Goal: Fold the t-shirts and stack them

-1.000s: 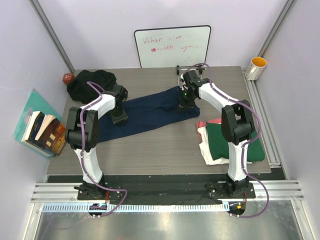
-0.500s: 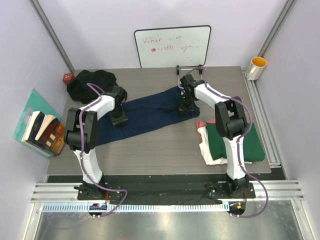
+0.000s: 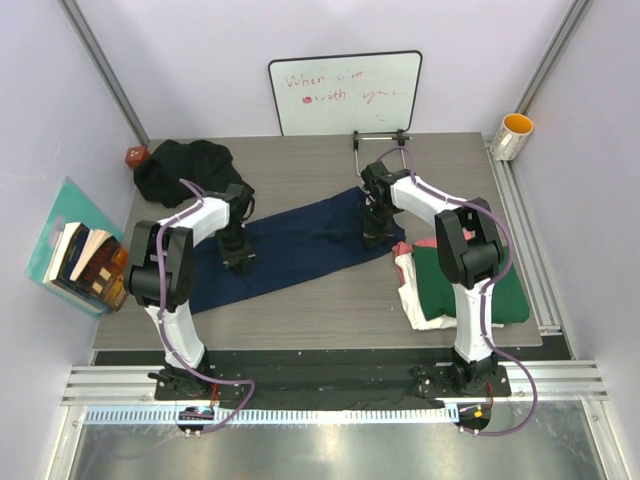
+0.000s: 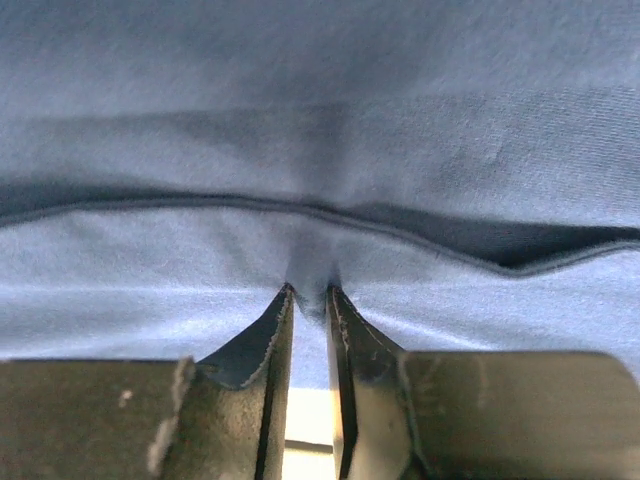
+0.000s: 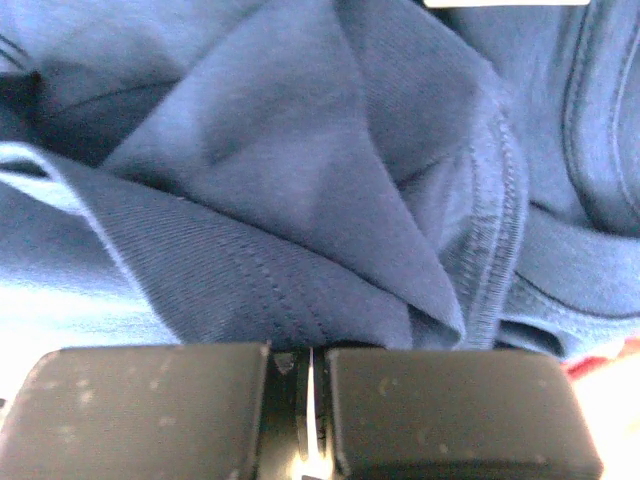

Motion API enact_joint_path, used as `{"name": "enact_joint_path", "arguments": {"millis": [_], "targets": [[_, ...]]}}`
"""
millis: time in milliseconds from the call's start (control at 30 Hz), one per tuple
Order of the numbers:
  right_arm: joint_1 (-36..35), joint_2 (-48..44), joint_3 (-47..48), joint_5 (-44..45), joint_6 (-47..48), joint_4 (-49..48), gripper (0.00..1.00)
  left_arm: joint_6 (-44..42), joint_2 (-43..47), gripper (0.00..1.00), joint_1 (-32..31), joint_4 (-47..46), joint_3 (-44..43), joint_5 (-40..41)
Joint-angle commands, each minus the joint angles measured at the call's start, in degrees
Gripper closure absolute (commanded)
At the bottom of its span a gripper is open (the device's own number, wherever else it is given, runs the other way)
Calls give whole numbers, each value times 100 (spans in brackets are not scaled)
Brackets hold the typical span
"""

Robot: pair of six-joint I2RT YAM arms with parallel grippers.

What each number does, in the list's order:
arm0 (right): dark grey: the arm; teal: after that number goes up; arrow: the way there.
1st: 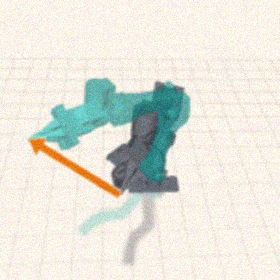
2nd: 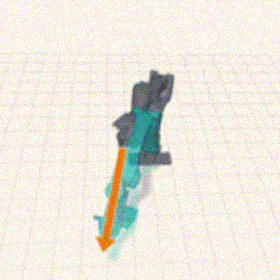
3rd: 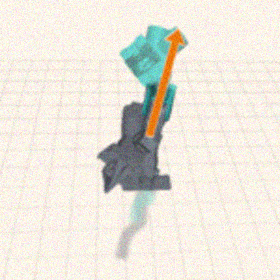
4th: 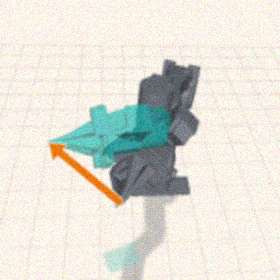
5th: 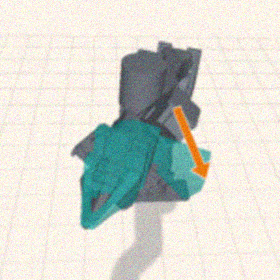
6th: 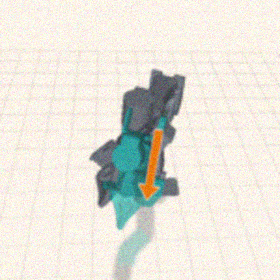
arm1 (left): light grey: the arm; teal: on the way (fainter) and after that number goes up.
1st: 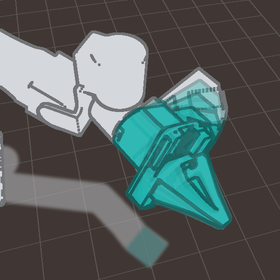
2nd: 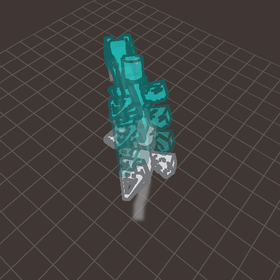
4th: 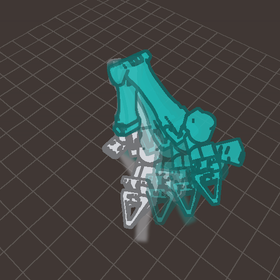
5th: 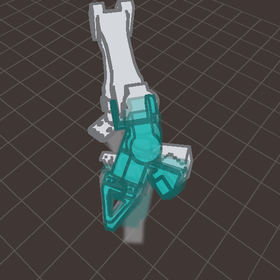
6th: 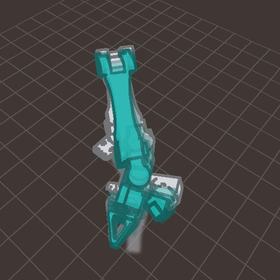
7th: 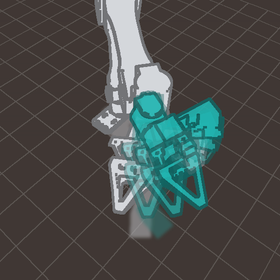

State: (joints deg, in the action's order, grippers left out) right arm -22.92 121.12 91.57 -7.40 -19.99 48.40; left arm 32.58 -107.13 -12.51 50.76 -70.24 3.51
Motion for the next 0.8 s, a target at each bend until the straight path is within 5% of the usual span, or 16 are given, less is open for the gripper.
{"name": "enact_joint_path", "arguments": {"millis": [0,133,200,267,600,767], "targets": [[-81,-466,-367,336,109,574,99,-269,113,82,-137,838,326,-183],[-134,-730,-438,107,48,452,98,-234,324,82,-251,865,484,-324],[-134,-844,-368,81,-5,311,87,-226,351,82,-260,821,546,-307],[-134,-766,-123,72,-23,144,86,-234,272,82,-260,830,537,-246],[-134,605,2283,-157,-5,318,90,-401,360,83,-260,856,564,36],[-134,502,2427,-201,-49,433,73,-419,351,83,-260,865,564,27]]}}
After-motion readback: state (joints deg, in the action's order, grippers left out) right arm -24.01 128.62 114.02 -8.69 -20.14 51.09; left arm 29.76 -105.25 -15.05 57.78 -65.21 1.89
